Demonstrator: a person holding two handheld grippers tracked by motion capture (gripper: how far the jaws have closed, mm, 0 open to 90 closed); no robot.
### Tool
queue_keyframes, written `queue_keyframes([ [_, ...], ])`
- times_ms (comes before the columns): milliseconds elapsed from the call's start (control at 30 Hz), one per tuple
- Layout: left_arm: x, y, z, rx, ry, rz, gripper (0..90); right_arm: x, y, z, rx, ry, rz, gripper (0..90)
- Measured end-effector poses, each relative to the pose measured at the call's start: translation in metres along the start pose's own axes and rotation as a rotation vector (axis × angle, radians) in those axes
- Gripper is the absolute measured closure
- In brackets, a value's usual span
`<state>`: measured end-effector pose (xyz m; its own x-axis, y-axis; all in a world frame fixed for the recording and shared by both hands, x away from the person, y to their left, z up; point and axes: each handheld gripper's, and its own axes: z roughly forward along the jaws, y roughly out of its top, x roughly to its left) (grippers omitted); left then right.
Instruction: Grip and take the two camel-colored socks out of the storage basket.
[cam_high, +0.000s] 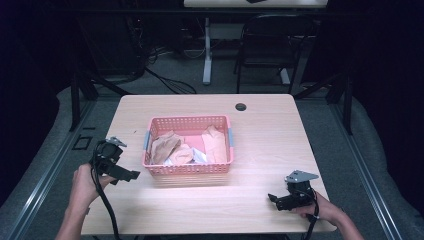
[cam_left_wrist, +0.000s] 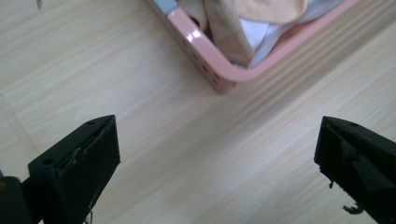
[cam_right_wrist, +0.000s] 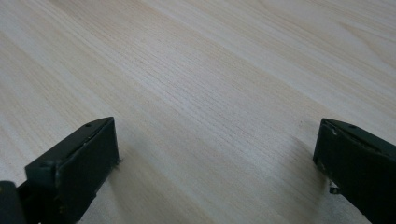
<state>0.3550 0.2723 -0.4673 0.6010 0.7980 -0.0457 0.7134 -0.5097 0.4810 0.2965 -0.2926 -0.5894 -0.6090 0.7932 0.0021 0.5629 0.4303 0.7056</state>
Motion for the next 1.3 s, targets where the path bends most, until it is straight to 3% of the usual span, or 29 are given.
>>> queue_keyframes([
  [300, -0.002, 0.030, -0.003, -0.026, 0.011, 0.019, 0.2, 0.000, 0.000, 0.000, -0.005, -0.006, 0.004, 0.0],
  [500, -0.003, 0.049, 0.000, -0.046, -0.018, 0.036, 0.2, 0.000, 0.000, 0.000, -0.001, -0.003, 0.001, 0.0],
  [733, -0.005, 0.071, 0.004, -0.036, -0.034, 0.065, 0.2, 0.000, 0.000, 0.000, 0.000, -0.004, 0.001, 0.0],
  [1067, -0.009, 0.096, 0.024, -0.030, -0.044, 0.095, 0.3, 0.000, 0.000, 0.000, -0.001, -0.003, 0.000, 0.0],
  [1300, -0.010, 0.111, 0.051, 0.005, -0.052, 0.099, 2.9, 0.000, 0.000, 0.000, 0.000, -0.004, 0.000, 0.0],
])
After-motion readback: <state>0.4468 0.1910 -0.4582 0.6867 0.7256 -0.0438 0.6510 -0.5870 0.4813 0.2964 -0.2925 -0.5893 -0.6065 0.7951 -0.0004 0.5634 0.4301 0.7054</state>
